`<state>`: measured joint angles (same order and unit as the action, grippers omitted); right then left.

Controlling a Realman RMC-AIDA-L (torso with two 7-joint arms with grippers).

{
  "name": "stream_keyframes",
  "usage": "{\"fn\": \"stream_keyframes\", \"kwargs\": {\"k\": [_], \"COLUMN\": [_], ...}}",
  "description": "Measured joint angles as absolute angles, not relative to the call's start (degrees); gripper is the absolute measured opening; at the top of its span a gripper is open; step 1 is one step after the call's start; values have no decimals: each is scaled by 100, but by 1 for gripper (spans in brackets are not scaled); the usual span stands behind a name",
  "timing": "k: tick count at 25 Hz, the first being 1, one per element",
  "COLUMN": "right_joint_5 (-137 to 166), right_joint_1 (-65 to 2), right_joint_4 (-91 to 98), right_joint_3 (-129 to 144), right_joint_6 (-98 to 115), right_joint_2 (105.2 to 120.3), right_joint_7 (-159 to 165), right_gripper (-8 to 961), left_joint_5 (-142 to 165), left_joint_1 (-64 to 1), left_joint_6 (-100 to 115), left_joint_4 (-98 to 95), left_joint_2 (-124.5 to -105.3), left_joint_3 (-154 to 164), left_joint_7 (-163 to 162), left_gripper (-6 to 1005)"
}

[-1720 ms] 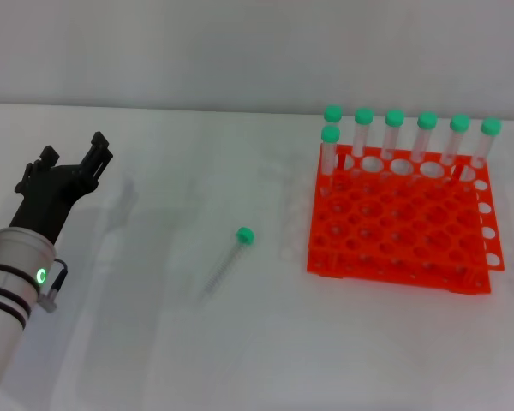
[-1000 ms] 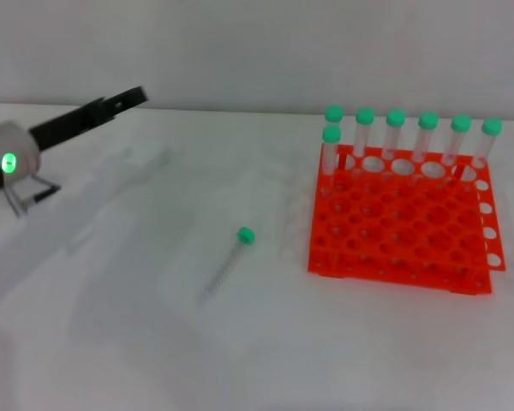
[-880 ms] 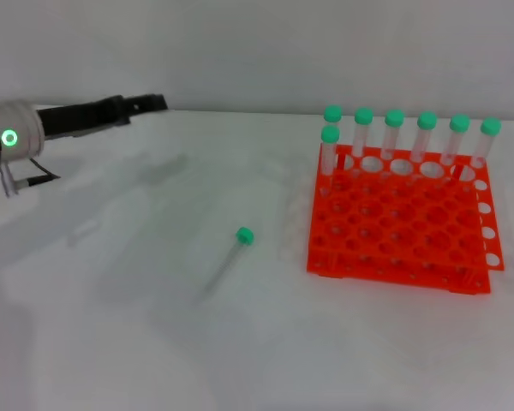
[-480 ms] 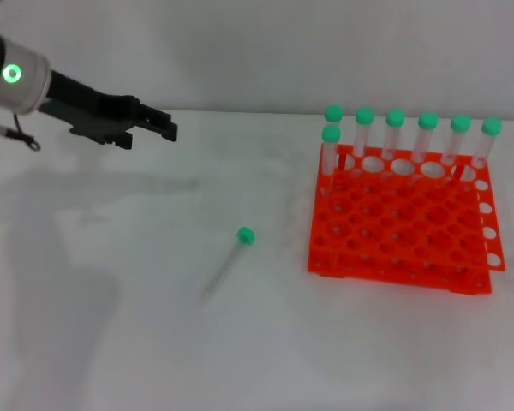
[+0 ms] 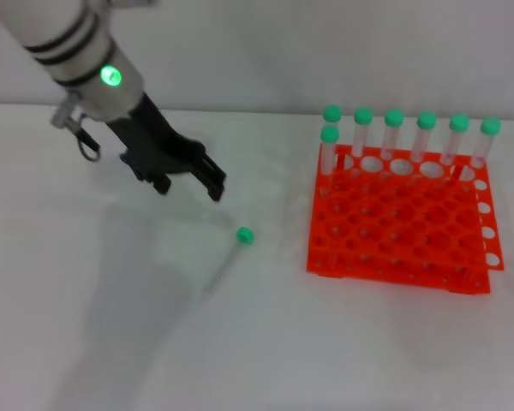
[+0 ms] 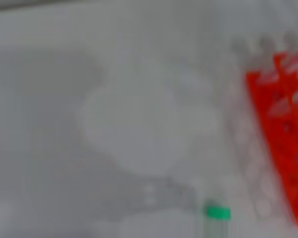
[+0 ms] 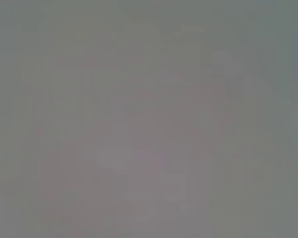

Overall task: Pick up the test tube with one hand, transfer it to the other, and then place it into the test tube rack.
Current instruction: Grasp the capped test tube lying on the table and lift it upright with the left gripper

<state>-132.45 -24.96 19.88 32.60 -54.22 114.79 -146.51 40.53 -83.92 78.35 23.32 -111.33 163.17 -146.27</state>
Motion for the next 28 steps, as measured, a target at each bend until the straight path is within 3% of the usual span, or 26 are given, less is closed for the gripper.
{"fn": "stream_keyframes", "kwargs": {"k": [4,8,28], "right_joint_5": [-13245,-13245,-13237], "right_joint_1": [-2496,-2495,-2516], "right_joint_4": [1939,1933,1933], "right_joint_3": [3261,3261,3311], "right_joint_6": [-5419,-5419,-5458], "right_joint_2": [11479,11478,11490], "right_joint_7": [-14652,-14652,-14648], "right_gripper": [841,841,840], "left_joint_5": [4716,5194,5457], "left_joint_1": [-8671,-8786,-8195], "left_joint_6": [7776,7772,6958], "left_joint_4": [2329,2228,1446], "left_joint_2": [-11521,-11768,-11856], "left_joint_3": [16312,16310,16294], "left_joint_7": [-14918,-15206,-15690], "left_gripper": [832,827,785]}}
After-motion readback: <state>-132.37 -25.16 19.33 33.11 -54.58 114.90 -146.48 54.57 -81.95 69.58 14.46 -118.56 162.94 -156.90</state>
